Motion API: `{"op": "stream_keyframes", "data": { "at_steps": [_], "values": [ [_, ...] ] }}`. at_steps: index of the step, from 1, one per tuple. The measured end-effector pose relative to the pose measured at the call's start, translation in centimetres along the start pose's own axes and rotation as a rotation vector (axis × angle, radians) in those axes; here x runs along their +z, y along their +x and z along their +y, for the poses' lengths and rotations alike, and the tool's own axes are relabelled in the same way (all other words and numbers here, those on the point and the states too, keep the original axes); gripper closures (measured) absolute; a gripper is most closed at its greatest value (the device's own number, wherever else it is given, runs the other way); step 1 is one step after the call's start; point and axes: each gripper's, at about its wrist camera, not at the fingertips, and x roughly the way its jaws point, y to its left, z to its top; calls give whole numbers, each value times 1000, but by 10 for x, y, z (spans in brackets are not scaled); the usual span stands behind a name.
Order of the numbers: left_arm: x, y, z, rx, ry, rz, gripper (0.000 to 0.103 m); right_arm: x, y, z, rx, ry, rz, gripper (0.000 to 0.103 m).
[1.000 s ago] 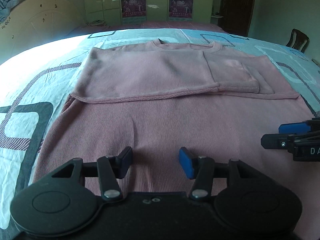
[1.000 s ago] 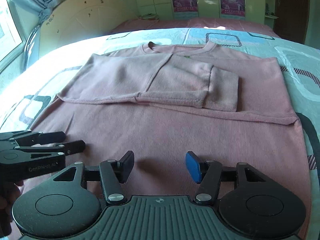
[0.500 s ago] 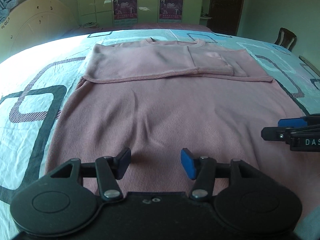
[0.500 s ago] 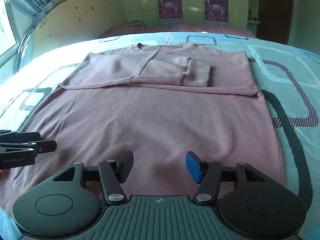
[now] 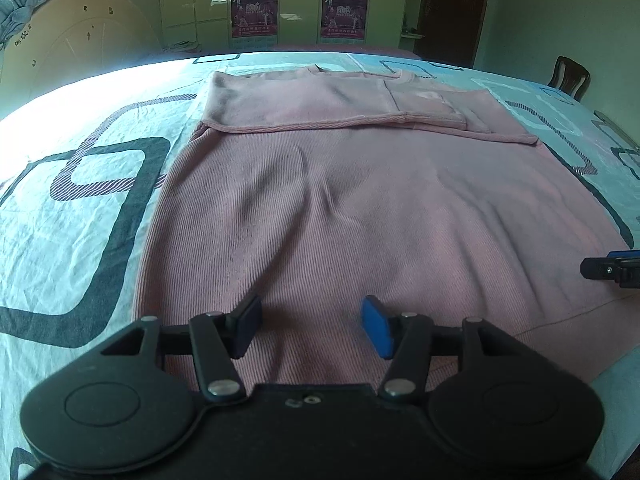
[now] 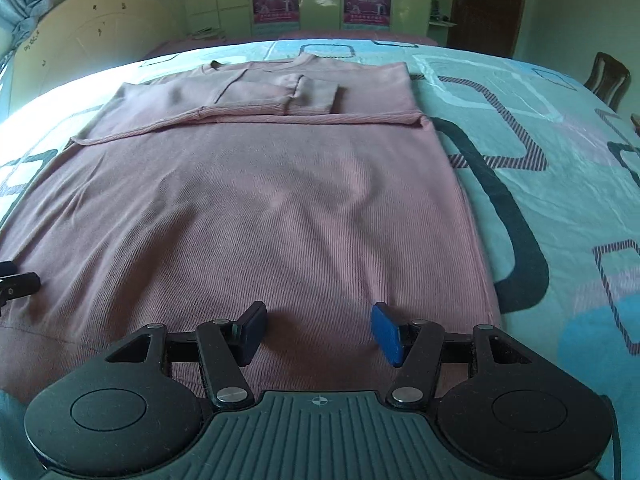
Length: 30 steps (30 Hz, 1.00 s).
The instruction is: Fold small clothes
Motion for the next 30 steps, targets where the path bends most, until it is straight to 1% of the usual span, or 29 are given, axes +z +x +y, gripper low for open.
{"op": "stream_keyframes", "data": {
  "at_steps": [2, 3, 5, 11, 18, 24, 27, 30],
  "values": [
    [0, -6, 1, -3, -7, -11, 46, -3, -8, 0, 8, 21, -16, 45],
    [0, -9, 1, -4, -10, -18, 44, -5, -12, 0, 8, 23, -20, 45],
    [-1, -15, 4, 5, -13, -29, 41, -8, -16, 3, -6, 16, -18, 45],
    [-10, -31, 21, 42, -53, -42, 40, -16, -32, -4, -5, 64, -40, 45],
    [-28, -46, 49, 107, -111, -49, 39, -27, -43, -7, -23, 53, -52, 45],
    [-43, -47, 71, 133, -178, -21, 39, -36, -49, -21, -79, 51, -52, 45],
    [-47, -44, 75, 112, -198, -4, 40, -39, -50, -34, -120, 73, -52, 45],
    [-48, -43, 74, 98, -192, -2, 42, -41, -49, -49, -151, 98, -38, 45]
  ]
}}
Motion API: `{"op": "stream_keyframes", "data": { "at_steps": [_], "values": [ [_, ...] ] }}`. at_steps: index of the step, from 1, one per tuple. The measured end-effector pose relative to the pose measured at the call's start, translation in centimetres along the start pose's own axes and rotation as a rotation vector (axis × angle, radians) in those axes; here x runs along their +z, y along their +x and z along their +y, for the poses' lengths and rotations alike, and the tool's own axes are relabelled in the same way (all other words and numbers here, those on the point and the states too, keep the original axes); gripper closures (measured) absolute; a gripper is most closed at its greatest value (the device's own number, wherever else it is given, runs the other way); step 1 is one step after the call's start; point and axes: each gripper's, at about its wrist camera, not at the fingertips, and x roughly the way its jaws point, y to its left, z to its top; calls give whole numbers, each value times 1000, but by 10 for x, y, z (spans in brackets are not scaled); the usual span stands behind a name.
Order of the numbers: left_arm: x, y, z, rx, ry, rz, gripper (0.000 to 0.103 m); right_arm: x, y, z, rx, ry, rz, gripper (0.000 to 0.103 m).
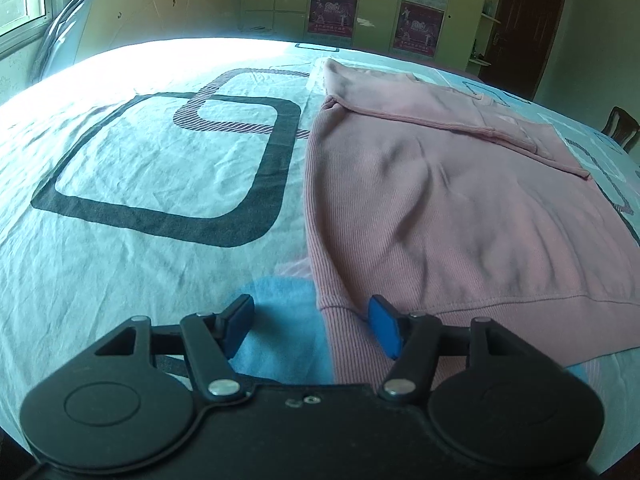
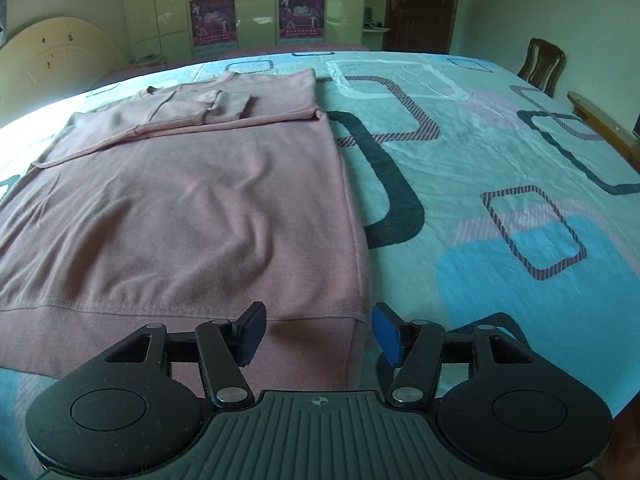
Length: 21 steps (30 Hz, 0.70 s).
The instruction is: Fold small clothes
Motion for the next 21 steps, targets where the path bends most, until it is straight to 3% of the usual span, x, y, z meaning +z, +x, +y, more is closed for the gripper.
{"op": "stream_keyframes", "data": {
  "at_steps": [4, 10, 12, 13, 15, 21],
  "values": [
    [1, 4, -4, -30, -2, 20, 42, -1, 7, -12, -9, 21, 22, 45],
    [2, 11, -11, -46, -8, 42, 31, 0, 12, -13, 29, 53, 52, 45],
    [2, 12, -14, -64, -1, 44, 32, 0, 12, -13, 55, 56, 63, 53],
    [1, 12, -15, -68, 3, 45, 33, 1, 11, -12, 80, 63, 70, 67],
    [2, 11, -17, -92, 10, 53, 47, 3, 10, -10, 79, 57, 74, 69],
    [6, 12, -15, -160, 4, 105, 66, 5, 10, -9, 110, 36, 97, 84]
  ]
}}
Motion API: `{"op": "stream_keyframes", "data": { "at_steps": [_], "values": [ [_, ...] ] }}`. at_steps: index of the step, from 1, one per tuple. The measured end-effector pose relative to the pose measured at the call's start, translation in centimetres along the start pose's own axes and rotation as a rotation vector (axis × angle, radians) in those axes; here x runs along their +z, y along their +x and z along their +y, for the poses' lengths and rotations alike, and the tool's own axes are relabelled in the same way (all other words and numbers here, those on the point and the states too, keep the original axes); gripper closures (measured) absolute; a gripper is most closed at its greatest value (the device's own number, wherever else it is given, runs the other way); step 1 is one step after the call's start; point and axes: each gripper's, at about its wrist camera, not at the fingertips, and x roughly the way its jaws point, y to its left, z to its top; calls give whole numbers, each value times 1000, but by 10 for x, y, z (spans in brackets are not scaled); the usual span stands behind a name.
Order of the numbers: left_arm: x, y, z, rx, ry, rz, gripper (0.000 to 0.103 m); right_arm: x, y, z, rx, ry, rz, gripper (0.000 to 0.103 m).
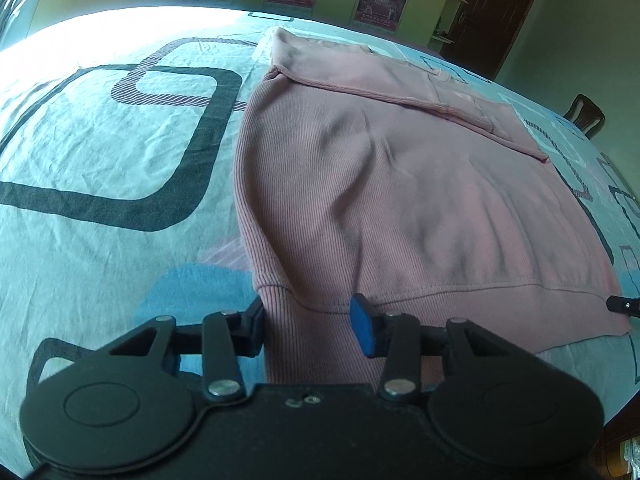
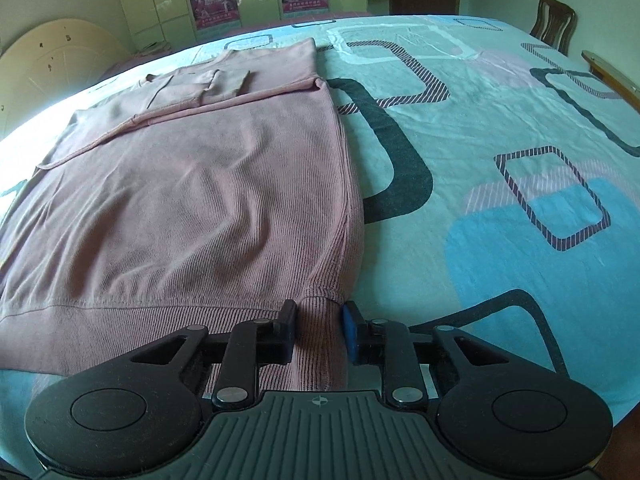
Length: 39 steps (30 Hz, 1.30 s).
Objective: Fold small clothes
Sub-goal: 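Grasp the hem ribbing with the left tool while the right tool grasps the hem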
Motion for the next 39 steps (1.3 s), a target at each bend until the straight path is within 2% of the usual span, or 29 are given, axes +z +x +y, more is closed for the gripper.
{"op": "stream_keyframes", "data": {
  "at_steps": [1, 3, 5, 13, 20, 25, 30, 34, 39],
  "values": [
    [1, 0, 1, -15, 1, 9, 69, 1, 0, 0, 7, -1, 7, 86],
    [4, 1, 5, -63, -29, 31, 90, 3, -1, -1, 20, -2, 15, 88],
    [7, 1, 8, -90, -60, 41, 95, 7, -5, -2, 49, 7, 13, 91],
    [41, -16, 5, -170, -87, -42, 97, 44, -28, -11, 195, 89, -50, 92],
    [112, -12, -1, -208, -126, -164, 97, 110, -25, -15, 283, 170, -151, 92],
    [174, 12, -7, -192, -152, -252, 97, 174, 3, -19, 302, 223, -211, 92],
    [233, 54, -10, -172, -213, -282, 97, 241, 53, -23, 324, 304, -213, 93],
    [274, 99, -11, -136, -247, -279, 97, 286, 101, -18, 315, 335, -187, 93],
    [306, 157, -7, -58, -262, -217, 97, 319, 169, -23, 300, 415, -96, 93]
  ]
}}
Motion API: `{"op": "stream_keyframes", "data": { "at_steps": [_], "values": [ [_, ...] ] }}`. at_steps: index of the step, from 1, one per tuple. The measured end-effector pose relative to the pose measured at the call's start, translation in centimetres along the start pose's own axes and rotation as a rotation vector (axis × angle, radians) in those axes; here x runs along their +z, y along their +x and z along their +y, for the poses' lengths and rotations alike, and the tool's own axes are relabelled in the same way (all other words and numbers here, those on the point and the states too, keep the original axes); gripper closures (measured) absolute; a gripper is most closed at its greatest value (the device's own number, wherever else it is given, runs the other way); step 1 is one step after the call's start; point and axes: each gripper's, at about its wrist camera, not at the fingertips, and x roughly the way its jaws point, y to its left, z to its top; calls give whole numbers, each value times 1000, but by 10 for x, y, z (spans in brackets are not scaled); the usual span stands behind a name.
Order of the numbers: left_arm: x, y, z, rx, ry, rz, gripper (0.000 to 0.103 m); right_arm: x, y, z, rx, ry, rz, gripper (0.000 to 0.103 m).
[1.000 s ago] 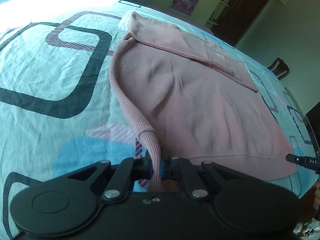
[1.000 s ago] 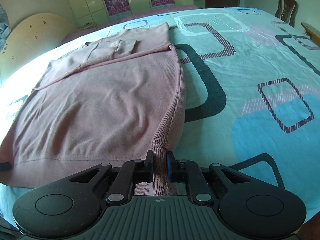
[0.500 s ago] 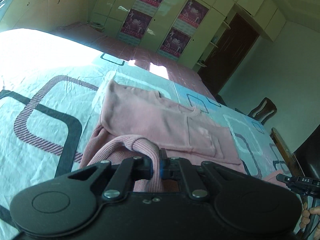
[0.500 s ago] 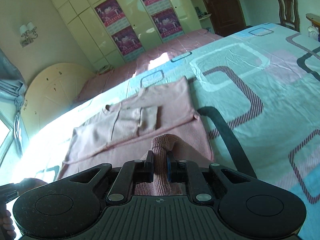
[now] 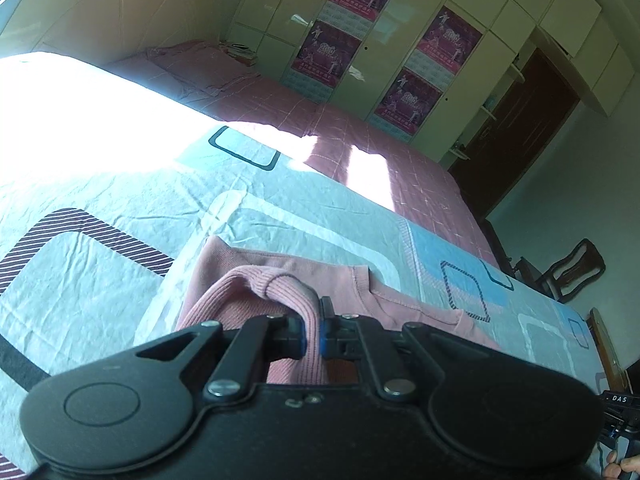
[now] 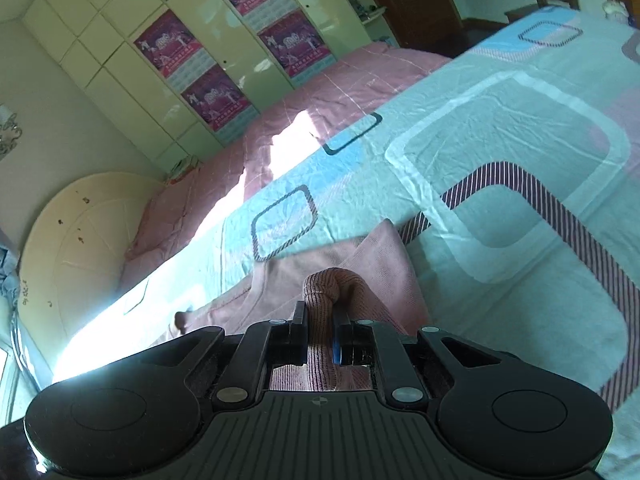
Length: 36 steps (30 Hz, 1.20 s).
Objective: Fold small clothes
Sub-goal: 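Grasp the hem ribbing with the left tool while the right tool grasps the hem, then lift the hem with both tools and fold it up toward the collar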
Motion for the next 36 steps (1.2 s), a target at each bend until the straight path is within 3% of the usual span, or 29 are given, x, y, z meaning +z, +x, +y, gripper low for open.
{"op": "stream_keyframes", "data": {
  "at_steps": [1, 5, 6, 7, 8, 9, 11, 14, 18, 22, 30, 31, 35, 36],
  "values": [
    [1, 11, 1, 22, 13, 15, 96, 3, 10, -3, -9, 4, 14, 92],
    [1, 33, 4, 112, 54, 36, 74, 8, 33, -11, -34, -17, 33, 89],
    [2, 33, 6, 118, 62, 35, 59, 9, 35, -12, -37, -27, 33, 86],
    [4, 30, 8, 119, 71, 26, 48, 10, 35, -13, -40, -40, 28, 78],
    [5, 25, 10, 121, 82, 6, 31, 11, 34, -13, -45, -55, 13, 70],
    [7, 19, 12, 126, 97, -17, 27, 13, 32, -13, -46, -74, -13, 65],
    [9, 10, 15, 112, 133, -26, 27, 18, 26, -15, -35, -97, -52, 49],
    [12, 10, 17, 101, 203, -16, 27, 26, 27, -10, 7, -176, -59, 49],
    [8, 32, 9, 95, 304, 36, 28, 20, 50, -5, 26, -280, -6, 49],
    [5, 59, 4, 82, 335, 77, 31, 12, 74, -1, 31, -359, 43, 49],
    [5, 88, 4, 53, 415, 154, 51, 5, 111, 8, 16, -574, 133, 49],
    [5, 88, 4, 44, 420, 160, 53, 4, 114, 8, 22, -587, 142, 51],
    [4, 88, 4, 4, 447, 173, 86, 3, 123, 11, 52, -653, 183, 86],
    [3, 86, 2, -2, 459, 165, 87, 3, 121, 12, 63, -660, 189, 91]
  ]
}}
